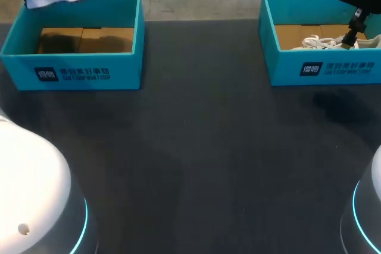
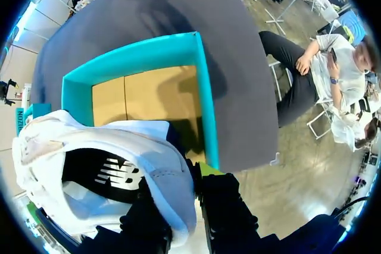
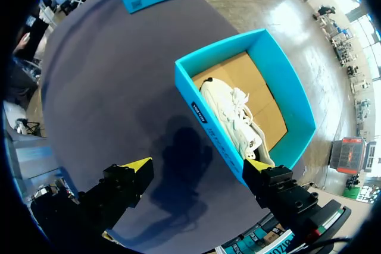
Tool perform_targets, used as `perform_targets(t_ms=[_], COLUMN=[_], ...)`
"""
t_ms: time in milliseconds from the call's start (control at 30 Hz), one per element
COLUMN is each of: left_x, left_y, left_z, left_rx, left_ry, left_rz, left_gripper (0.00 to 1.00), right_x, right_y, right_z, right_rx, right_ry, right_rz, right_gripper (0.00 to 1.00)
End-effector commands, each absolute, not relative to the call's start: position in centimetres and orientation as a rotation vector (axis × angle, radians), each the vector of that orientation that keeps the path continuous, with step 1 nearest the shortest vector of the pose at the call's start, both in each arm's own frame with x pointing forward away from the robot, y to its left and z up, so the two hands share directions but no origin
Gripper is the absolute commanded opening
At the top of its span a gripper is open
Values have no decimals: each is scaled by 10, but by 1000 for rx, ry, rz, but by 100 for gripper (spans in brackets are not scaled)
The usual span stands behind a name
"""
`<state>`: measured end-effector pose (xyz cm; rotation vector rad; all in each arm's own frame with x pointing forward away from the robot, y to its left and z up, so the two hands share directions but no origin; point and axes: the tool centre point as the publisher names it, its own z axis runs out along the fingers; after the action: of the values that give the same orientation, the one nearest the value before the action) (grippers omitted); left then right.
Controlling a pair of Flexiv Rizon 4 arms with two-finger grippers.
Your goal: Take the shoe out of the shoebox, open the shoe tongue, remove and reinsert the insole, then place the shoe into the shoebox
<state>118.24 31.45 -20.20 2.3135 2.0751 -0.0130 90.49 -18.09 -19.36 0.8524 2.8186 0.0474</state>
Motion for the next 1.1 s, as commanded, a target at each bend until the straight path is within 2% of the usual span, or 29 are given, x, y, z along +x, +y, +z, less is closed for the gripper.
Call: perform_targets(t_ms=[33, 1100], left_x=[1167, 1164], left_y=[313, 309], left_z=[-187, -186], left_rx=[2294, 2303], left_ry=[2061, 2048], left_rz=[34, 35], left_gripper=[0, 0], right_x=[905, 905], right_y=[-181, -181], right_z=[-194, -194], right_rx=[853, 853], right_ry=[2820, 2820], right_rz=[49, 49], right_gripper=[100, 100])
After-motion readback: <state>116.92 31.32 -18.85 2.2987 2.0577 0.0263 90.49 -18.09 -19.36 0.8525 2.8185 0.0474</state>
